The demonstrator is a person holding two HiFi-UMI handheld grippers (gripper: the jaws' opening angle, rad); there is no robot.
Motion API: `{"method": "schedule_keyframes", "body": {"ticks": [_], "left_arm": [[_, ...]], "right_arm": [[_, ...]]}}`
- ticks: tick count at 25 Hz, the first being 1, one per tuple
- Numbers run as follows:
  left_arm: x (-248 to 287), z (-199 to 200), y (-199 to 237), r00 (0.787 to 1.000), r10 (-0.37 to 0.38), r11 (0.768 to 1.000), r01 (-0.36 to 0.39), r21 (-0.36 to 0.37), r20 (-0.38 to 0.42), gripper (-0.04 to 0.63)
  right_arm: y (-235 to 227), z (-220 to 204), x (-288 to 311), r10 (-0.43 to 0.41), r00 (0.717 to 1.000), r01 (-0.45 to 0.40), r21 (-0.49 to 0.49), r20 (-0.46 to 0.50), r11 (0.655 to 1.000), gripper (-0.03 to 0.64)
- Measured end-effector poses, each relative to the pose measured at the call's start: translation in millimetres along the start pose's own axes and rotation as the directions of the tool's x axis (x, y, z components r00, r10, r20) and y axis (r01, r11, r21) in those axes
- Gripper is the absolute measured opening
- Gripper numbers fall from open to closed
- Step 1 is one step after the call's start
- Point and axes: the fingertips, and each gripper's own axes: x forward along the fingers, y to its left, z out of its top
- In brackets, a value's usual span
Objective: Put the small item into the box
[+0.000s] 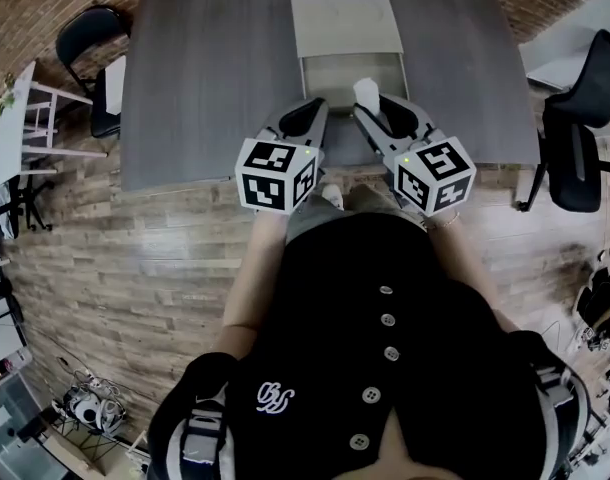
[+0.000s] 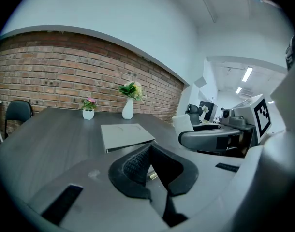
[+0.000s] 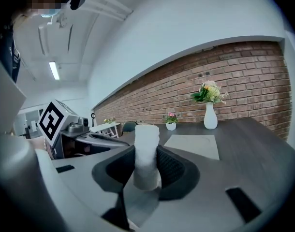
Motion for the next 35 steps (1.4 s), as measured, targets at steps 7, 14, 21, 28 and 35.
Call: {"method": "schedule_keyframes", "body": {"ticks": [7,14,21,28,35], "left_arm": [[7.9,-3.6,8.2,1.000,0.021,0.998,-0.021,-0.054,-0.005,0.014],[13.3,-5.9,9.1,1.000,0.014,0.994,-0.014,-0.112,0.000,0.014],[26.6,-17.3,14.3,1.000,0.023,0.989,-0.024,-0.144,-0.006,0.014],[40.6,-30.7,34.5,0.997,0.051,0.987,-0.060,-0.150,-0.060,0.014],[53.9,-31.5,48.0,0.995,0.051,0.988,-0.062,-0.140,-0.082,0.014]], "right_arm": [[-3.2,-4.3,18.5,0.067,0.997,-0.068,-0.013,-0.042,0.998,0.137],[-10.1,-7.5,24.0,0.116,0.987,-0.122,-0.042,-0.109,0.992,0.137],[-29.0,-21.2,29.1,0.132,0.975,-0.142,-0.048,-0.178,0.989,0.137],[-45.2,-40.8,52.9,0.162,0.944,-0.189,-0.069,-0.286,0.980,0.138],[-70.0,-71.1,85.9,0.147,0.897,-0.220,-0.134,-0.417,0.966,0.140]]}}
